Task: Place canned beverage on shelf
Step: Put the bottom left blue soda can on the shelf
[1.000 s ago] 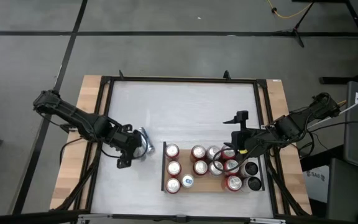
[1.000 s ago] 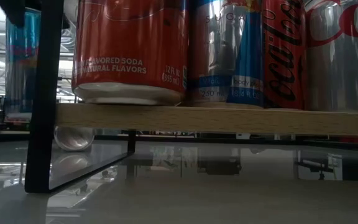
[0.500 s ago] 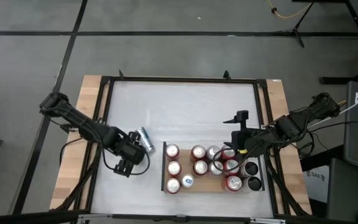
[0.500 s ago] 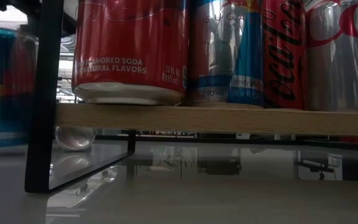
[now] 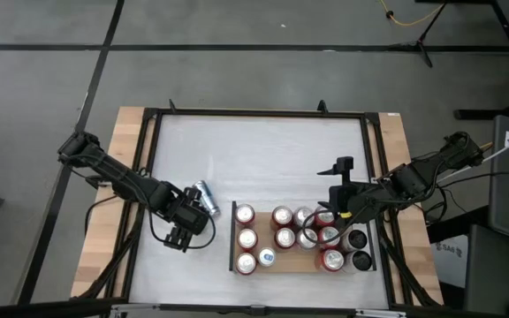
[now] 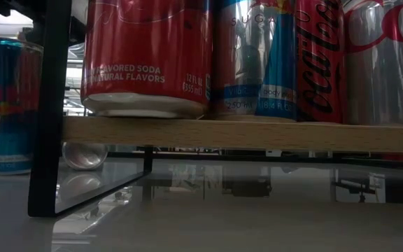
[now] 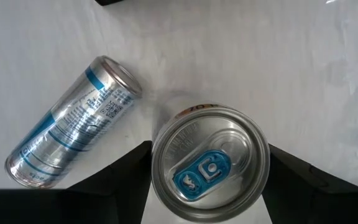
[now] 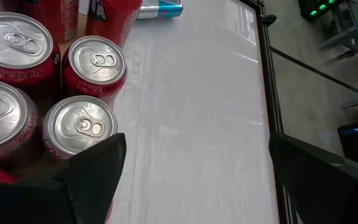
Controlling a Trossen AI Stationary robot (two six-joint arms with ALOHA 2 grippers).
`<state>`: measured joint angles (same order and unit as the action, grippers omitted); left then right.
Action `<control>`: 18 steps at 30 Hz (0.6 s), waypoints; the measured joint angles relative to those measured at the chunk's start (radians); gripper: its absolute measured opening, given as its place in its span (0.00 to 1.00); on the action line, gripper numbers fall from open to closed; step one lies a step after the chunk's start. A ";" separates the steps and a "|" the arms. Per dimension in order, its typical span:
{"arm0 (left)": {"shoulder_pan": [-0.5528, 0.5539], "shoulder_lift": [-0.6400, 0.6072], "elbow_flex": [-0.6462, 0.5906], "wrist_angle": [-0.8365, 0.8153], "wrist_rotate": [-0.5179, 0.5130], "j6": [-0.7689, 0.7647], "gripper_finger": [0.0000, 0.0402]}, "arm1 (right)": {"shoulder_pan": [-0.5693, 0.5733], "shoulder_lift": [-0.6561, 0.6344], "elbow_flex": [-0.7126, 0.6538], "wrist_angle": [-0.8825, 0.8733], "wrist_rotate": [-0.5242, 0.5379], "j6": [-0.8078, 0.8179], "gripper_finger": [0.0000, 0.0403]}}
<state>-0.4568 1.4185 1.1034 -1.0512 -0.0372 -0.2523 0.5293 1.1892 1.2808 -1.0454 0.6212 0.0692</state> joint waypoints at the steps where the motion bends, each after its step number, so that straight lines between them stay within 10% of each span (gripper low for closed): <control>1: 0.000 0.000 0.000 0.000 0.000 0.000 0.60 | 0.000 0.000 0.000 0.000 0.000 0.000 0.96; 18: 0.000 0.000 -0.001 -0.002 0.022 -0.002 0.62 | 0.000 0.000 0.000 0.000 0.000 0.000 0.96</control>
<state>-0.4564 1.4185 1.1023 -1.0527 -0.0154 -0.2539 0.5294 1.1892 1.2808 -1.0458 0.6212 0.0692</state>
